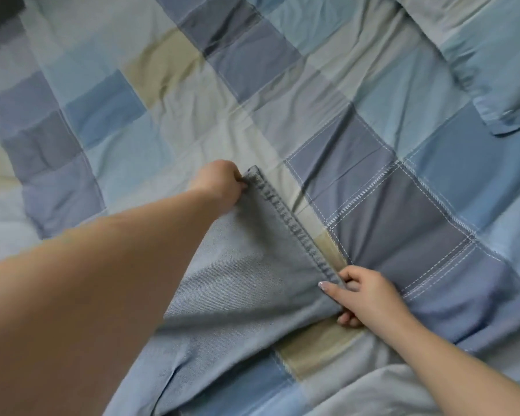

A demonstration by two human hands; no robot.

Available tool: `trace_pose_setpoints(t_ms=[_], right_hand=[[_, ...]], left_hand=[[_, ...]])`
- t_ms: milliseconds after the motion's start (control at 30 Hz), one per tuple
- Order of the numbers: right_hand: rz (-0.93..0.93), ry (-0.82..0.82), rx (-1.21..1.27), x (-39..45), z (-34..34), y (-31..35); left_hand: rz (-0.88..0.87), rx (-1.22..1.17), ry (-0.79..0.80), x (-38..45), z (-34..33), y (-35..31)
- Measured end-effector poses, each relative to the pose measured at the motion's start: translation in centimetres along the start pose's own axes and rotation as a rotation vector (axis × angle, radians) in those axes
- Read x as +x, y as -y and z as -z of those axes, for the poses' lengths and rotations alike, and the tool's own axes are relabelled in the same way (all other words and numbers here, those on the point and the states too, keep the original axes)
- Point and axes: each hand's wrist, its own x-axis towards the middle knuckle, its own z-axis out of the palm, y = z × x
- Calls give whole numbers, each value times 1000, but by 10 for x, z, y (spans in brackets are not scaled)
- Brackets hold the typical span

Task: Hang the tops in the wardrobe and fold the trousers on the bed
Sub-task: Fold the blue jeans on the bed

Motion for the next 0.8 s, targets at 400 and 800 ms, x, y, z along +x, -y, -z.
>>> trace_pose_setpoints(t_ms=[400,800], right_hand=[[23,19,49,5,1,0],[264,-202,4,-62,-19,27]], left_hand=[[30,-377,212,16,0,-12],[-27,-710,141,-70,71,29]])
